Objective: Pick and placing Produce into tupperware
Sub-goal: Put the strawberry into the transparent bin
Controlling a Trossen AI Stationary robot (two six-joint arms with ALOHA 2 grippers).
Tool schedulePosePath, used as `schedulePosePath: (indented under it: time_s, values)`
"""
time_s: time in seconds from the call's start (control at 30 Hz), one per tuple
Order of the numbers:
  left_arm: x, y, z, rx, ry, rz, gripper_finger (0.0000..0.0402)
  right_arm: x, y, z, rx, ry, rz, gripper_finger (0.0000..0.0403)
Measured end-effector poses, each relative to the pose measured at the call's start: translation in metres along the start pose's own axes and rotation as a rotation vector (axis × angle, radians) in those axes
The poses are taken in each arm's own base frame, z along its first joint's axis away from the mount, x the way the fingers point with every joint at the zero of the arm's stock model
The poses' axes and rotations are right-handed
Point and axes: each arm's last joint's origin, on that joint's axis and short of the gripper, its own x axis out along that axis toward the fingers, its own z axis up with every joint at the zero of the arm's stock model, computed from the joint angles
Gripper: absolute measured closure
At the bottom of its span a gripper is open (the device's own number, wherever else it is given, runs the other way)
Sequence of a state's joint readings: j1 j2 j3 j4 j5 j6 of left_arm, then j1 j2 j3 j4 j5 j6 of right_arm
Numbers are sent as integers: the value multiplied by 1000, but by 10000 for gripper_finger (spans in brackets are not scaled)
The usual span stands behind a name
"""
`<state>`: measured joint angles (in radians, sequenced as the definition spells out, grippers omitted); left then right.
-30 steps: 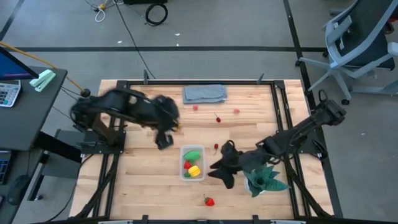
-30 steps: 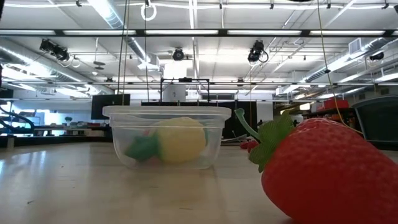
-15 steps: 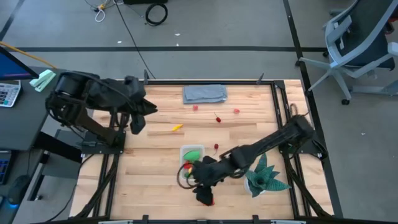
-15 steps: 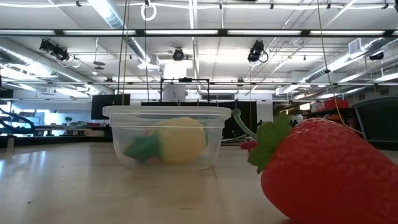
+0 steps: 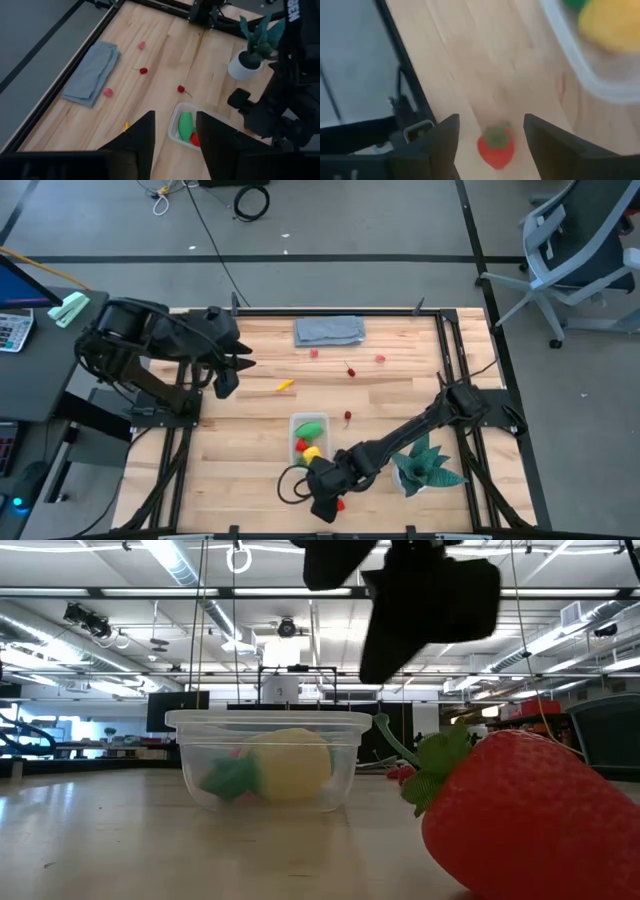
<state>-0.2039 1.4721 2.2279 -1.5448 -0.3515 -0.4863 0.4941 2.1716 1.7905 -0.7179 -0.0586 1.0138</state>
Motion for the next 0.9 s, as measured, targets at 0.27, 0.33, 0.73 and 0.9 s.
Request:
schedulePosePath:
  time_s: [0.27,0.33,0.73,0.9]
  values:
    - [14,-3,-5,22,52,28,257,12,0,-11,10,9,-49,165]
    - [15,-4,-5,22,51,26,260,13,1,-11,6,-3,-54,165]
    - [15,-6,-1,5,8,3,252,17,-4,-13,-9,-4,-83,165]
    - [15,-6,-1,4,5,2,252,18,-4,-14,-19,-8,-77,165]
